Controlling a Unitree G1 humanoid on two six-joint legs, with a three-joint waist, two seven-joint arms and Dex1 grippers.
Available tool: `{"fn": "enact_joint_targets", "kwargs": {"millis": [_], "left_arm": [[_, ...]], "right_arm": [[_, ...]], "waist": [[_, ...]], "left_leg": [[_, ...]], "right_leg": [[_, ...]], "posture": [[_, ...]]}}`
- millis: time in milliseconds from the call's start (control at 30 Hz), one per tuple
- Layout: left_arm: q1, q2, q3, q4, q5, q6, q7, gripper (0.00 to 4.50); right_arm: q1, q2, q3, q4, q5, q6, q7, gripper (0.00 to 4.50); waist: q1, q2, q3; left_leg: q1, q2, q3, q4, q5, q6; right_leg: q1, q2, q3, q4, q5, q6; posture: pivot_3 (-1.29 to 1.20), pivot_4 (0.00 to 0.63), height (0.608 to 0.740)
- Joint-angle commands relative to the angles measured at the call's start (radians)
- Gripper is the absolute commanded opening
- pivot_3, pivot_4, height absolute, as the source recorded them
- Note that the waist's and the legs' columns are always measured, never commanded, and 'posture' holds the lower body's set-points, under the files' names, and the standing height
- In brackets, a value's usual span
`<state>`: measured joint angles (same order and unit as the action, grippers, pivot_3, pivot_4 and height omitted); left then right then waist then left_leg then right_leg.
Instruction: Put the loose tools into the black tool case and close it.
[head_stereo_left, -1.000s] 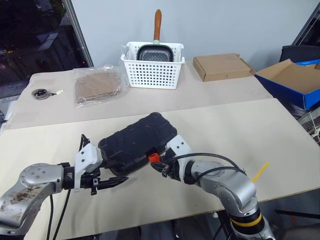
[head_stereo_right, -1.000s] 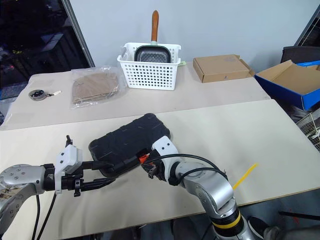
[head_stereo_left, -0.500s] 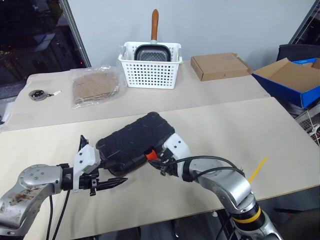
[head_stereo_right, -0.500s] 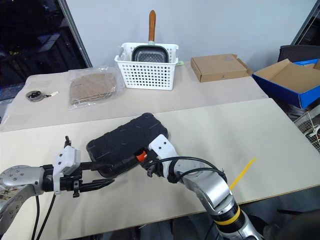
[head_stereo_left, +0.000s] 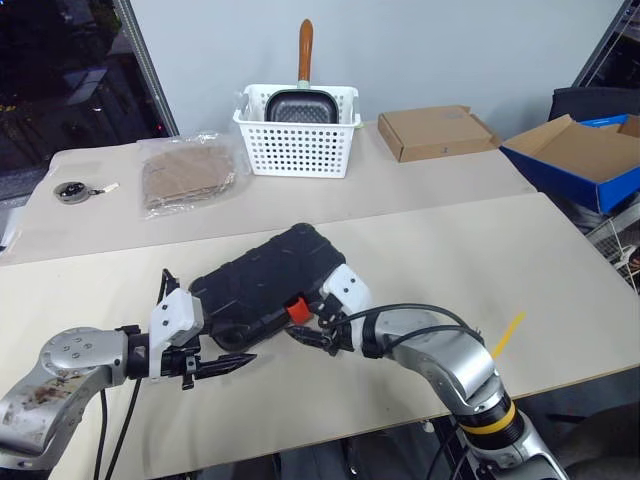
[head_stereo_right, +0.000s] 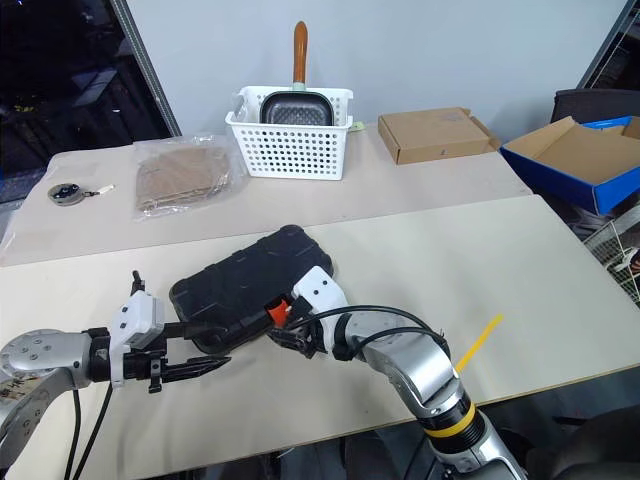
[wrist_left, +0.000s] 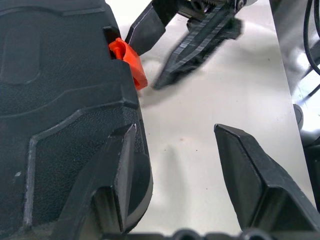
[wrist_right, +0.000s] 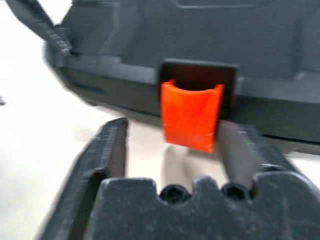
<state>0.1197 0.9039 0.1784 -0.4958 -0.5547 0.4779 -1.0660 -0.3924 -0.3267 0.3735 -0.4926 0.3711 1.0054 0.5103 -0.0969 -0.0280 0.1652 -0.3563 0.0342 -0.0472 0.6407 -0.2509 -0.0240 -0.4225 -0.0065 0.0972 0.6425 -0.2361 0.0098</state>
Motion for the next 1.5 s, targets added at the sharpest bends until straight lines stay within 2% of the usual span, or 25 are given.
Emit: {"fn": "enact_joint_targets", "kwargs": {"millis": [33, 67, 167, 267, 333, 600, 1200, 1267, 1400, 1500], "left_arm": [[-0.005, -0.006, -0.014, 0.011, 0.003, 0.009, 0.009, 2.67], [-0.007, -0.008, -0.017, 0.015, 0.005, 0.006, 0.008, 2.67], [-0.008, -0.013, -0.022, 0.024, 0.012, 0.0, 0.007, 2.67], [-0.006, -0.018, -0.024, 0.031, 0.019, -0.01, 0.009, 2.67], [-0.004, -0.02, -0.023, 0.037, 0.024, -0.016, 0.012, 2.67], [0.011, -0.025, -0.027, 0.051, 0.04, -0.038, 0.021, 2.67], [-0.023, -0.06, -0.048, 0.094, 0.043, -0.027, 0.083, 2.67], [-0.026, -0.068, -0.048, 0.099, 0.042, -0.024, 0.095, 2.67], [-0.027, -0.097, -0.046, 0.089, 0.031, -0.007, 0.131, 2.67], [-0.028, -0.106, -0.049, 0.078, 0.027, 0.005, 0.148, 2.67]], "right_arm": [[0.013, -0.076, -0.082, -0.088, 0.062, -0.001, 0.072, 2.85], [0.019, -0.096, -0.089, -0.092, 0.079, 0.009, 0.09, 2.64], [0.024, -0.132, -0.079, -0.083, 0.096, 0.015, 0.117, 1.62], [0.004, -0.108, -0.05, -0.039, 0.082, 0.01, 0.097, 0.57], [-0.012, -0.078, -0.032, -0.007, 0.071, 0.003, 0.081, 0.08], [-0.061, 0.004, 0.024, 0.14, -0.004, -0.073, 0.049, 0.08], [-0.156, 0.134, -0.006, 0.339, -0.066, -0.233, 0.078, 0.08], [-0.139, 0.138, -0.025, 0.328, -0.057, -0.237, 0.081, 0.08], [-0.035, 0.049, -0.07, 0.192, -0.009, -0.246, 0.158, 0.08], [0.014, 0.042, -0.121, 0.133, 0.039, -0.268, 0.174, 0.08]], "waist": [[0.001, 0.0, 0.0], [0.002, 0.0, 0.0], [0.002, 0.0, 0.0], [-0.002, 0.0, 0.0], [-0.001, 0.0, 0.0], [0.001, 0.0, 0.0], [-0.004, 0.0, 0.0], [-0.004, 0.0, 0.0], [0.0, 0.0, 0.0], [0.002, 0.0, 0.0]], "left_leg": [[-0.001, 0.0, 0.0, 0.0, 0.0, 0.0], [-0.001, 0.0, 0.0, 0.0, 0.0, 0.001], [-0.001, 0.0, 0.0, 0.0, -0.001, 0.001], [-0.001, 0.0, 0.0, 0.0, -0.001, 0.001], [0.0, 0.0, 0.0, 0.0, -0.001, 0.001], [-0.001, 0.0, 0.0, 0.0, -0.001, 0.001], [0.002, 0.0, -0.001, 0.0, 0.0, 0.001], [0.001, 0.0, -0.001, -0.001, 0.0, 0.001], [-0.001, 0.0, -0.001, -0.001, -0.001, 0.001], [-0.002, -0.001, -0.001, -0.001, -0.001, 0.002]], "right_leg": [[0.0, 0.0, 0.0, -0.001, 0.0, 0.0], [0.0, 0.0, 0.0, -0.001, 0.0, 0.0], [0.0, -0.001, 0.0, -0.002, -0.001, 0.001], [0.0, 0.0, 0.0, -0.001, -0.001, 0.001], [0.0, 0.0, 0.0, -0.001, -0.001, 0.001], [0.0, 0.0, 0.0, -0.001, -0.001, 0.001], [0.0, 0.002, 0.0, 0.003, 0.0, 0.001], [-0.001, 0.001, 0.0, 0.003, 0.0, 0.001], [-0.001, 0.0, 0.0, 0.0, 0.0, 0.001], [0.0, -0.001, 0.0, -0.001, -0.001, 0.002]], "posture": [[0.0, 0.15, 0.74], [0.0, 0.15, 0.74], [0.0, 0.15, 0.74], [0.0, 0.15, 0.74], [0.0, 0.15, 0.74], [0.0, 0.15, 0.74], [0.0, 0.15, 0.74], [0.0, 0.15, 0.74], [0.0, 0.15, 0.74], [0.0, 0.15, 0.74]]}}
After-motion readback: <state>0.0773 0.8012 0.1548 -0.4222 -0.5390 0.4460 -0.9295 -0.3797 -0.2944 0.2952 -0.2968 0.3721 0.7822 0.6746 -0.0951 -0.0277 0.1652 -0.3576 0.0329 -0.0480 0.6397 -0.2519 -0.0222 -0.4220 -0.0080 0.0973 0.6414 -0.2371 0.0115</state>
